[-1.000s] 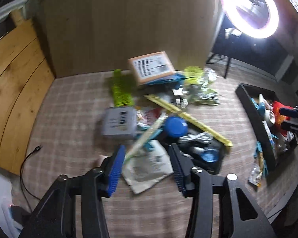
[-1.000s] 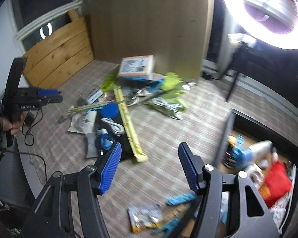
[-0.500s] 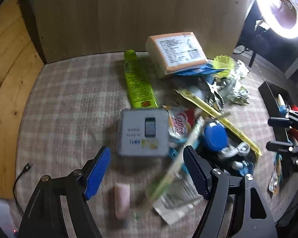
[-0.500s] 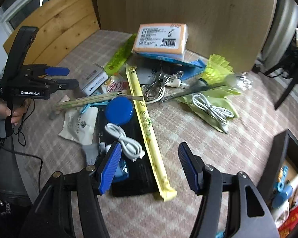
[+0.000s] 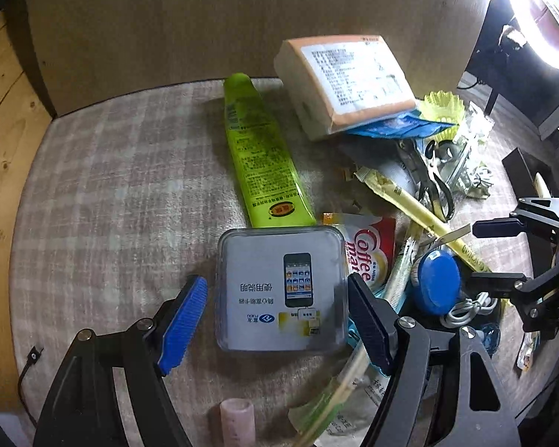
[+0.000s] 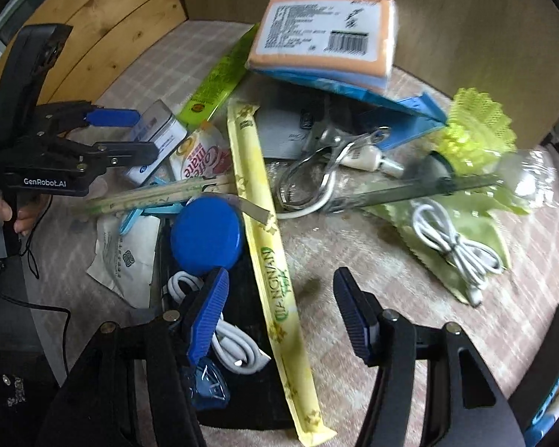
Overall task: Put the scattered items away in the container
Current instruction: 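Grasp the clear phone-case box with the left gripper while the right grasps the yellow wrapped stick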
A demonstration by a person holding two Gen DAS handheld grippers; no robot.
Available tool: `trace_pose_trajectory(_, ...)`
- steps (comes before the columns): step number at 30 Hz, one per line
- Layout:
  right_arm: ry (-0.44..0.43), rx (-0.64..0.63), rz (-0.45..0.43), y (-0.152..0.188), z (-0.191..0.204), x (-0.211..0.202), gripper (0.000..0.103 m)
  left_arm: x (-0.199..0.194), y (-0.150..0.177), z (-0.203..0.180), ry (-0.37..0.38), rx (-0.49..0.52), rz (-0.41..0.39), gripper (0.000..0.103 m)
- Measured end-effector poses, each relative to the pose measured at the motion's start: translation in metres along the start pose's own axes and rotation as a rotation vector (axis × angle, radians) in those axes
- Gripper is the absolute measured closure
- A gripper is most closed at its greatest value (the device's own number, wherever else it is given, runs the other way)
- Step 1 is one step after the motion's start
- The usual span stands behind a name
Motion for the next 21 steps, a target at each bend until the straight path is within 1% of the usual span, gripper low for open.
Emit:
trace_pose_trajectory(4,-0.024,0.006,0.015,-0.001,0.001,0.007,0.062,0.009,0.0,-0.001,0.012,0.0,0.017,0.029)
trace_pose_trajectory(6,-0.031,0.01,0.009,-0.002,0.0,0.008,0.065,0.01,0.0,-0.002,0.018,-0.002,0.016,0.031)
trace_pose_trajectory(7,-0.041,0.015,0.006,-0.002,0.0,0.007,0.072,0.01,-0.001,-0.003,0.023,-0.005,0.013,0.035)
trace_pose_trajectory(8,-0.049,0.022,0.0,-0.002,0.001,0.006,0.079,0.01,-0.001,-0.004,0.026,-0.005,0.011,0.035)
trace_pose_trajectory(10,-0.06,0.037,-0.01,-0.002,0.001,0.004,0.084,0.009,-0.001,-0.005,0.023,0.002,0.001,0.035)
trace_pose_trajectory(14,-0.069,0.044,-0.017,0.0,-0.001,0.002,0.088,0.007,-0.001,-0.007,0.014,0.003,-0.024,0.035)
trace_pose_trajectory(18,-0.053,0.04,-0.023,0.002,-0.003,-0.003,0.089,0.002,-0.001,-0.003,0.013,-0.025,-0.037,0.035)
trace_pose_trajectory(21,-0.06,0.036,-0.036,0.003,0.001,-0.009,0.091,-0.007,-0.001,0.004,0.003,-0.041,-0.057,0.035)
Point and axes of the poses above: each gripper's, at about its wrist camera, not at the fingertips, and x roughly the way its jaws point, z to its left, y to its underside, the point moved 8 cm from there along x, roughly the way its jaws point, and after that the axes turned 13 degrees about -y, right-handed, at the moved point
